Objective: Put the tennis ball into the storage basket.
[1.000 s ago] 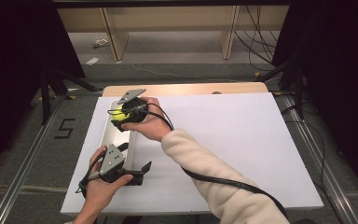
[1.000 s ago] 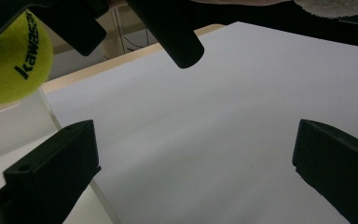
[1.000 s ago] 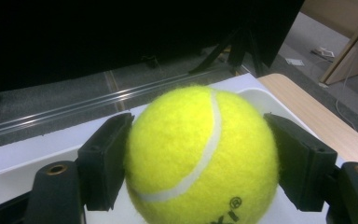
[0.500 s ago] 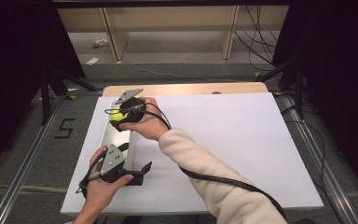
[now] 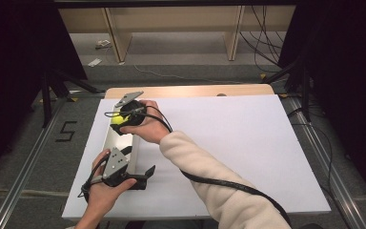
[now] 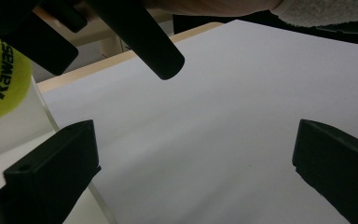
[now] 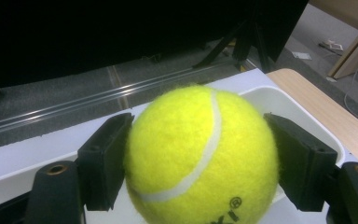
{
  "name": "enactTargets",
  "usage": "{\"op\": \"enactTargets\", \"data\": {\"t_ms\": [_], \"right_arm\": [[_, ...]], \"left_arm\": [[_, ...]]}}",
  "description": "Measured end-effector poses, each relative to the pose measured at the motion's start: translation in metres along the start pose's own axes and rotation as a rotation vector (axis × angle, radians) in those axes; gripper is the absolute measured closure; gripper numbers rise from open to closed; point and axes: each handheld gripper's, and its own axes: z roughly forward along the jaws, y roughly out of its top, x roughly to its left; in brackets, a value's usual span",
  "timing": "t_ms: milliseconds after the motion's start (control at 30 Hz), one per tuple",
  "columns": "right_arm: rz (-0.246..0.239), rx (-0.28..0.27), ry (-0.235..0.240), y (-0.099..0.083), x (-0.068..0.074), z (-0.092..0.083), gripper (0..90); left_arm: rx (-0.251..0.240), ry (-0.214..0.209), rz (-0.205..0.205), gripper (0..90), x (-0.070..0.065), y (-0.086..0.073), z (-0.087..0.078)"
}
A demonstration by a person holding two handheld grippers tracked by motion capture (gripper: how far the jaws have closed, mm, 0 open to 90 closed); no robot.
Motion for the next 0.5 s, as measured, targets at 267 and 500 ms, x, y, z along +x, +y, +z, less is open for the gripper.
{"op": "enactTargets", "data": {"t_ms": [267,500], "right_arm": [[0.004,0.009,-0.001,0.0001,-0.0012,0.0033,27.4],[0.012,0.016,-0.001,-0.0018,-0.0008,0.0076,27.4]], "left_arm": [[0.0,-0.001,0.0,0.0,-0.0002,-0.0001,0.0003],[0.001,-0.002,0.0,0.0,-0.0008,-0.0001,0.0009]]}}
